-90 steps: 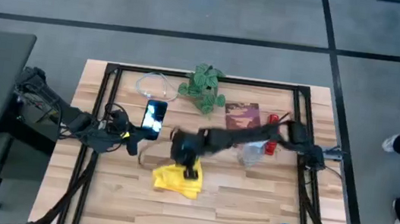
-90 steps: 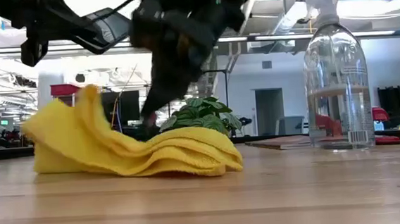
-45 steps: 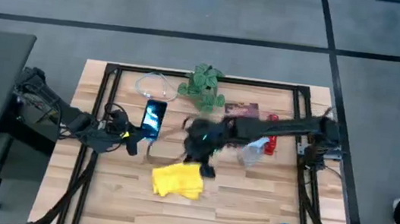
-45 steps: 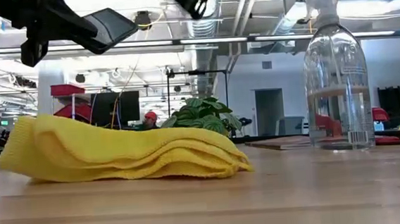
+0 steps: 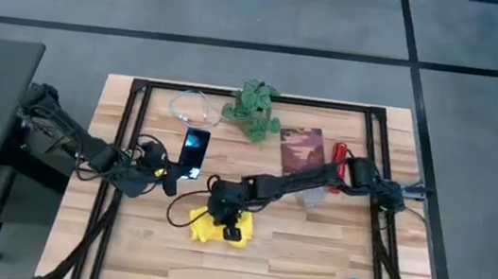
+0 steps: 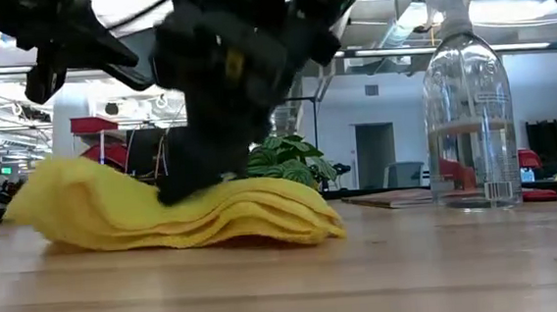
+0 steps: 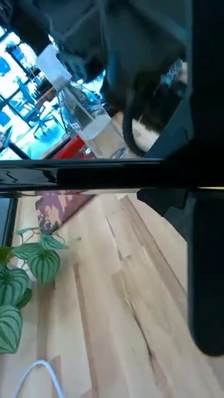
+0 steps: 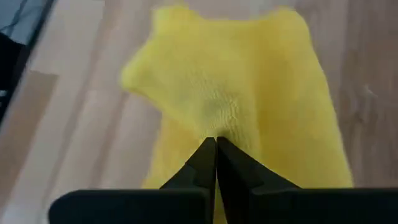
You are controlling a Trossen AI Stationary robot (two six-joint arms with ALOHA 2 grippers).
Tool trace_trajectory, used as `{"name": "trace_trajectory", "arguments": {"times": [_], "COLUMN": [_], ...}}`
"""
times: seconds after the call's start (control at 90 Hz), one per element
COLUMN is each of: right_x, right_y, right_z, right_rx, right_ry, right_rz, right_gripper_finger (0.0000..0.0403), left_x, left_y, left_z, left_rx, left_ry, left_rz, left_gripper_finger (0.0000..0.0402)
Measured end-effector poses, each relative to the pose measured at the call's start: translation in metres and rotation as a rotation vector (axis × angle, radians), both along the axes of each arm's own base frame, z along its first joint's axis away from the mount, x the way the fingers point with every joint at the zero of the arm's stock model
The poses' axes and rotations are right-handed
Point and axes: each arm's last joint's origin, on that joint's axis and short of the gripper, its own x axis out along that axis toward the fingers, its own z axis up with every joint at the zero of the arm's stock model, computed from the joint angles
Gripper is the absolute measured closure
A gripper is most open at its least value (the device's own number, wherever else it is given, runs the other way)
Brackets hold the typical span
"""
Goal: Apply microfiber cloth
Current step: Wipe the back of the cellphone with the yellow microfiber cloth
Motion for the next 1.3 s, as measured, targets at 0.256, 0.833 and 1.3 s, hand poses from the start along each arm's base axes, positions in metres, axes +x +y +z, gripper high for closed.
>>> {"name": "trace_trajectory", "arguments": {"times": [0.256,0.833,1.3], "right_x": [-0.011,-0.119,-0.276], "right_y": [-0.042,-0.038,-0.059], "right_z": [0.013,0.232,0.277], "right_rx": [-0.18,-0.135,-0.327], "right_ry": [0.09,-0.25,0.196], "right_rz": [-0.109,-0.143,-0.278], "right_gripper_finger": [0.0403,0.0403,0.0219], "left_x": [0.003,0.003,0.004], "left_y": [-0.002,-0.002,-0.003], "left_z": [-0.004,-0.004,-0.002], "left_rx": [-0.012,-0.013,-0.011], "left_ry": [0.018,0.018,0.002], "left_rz": [-0.001,-0.005,-0.015], "left_gripper_finger": [0.0395,0.0395,0.0395]}}
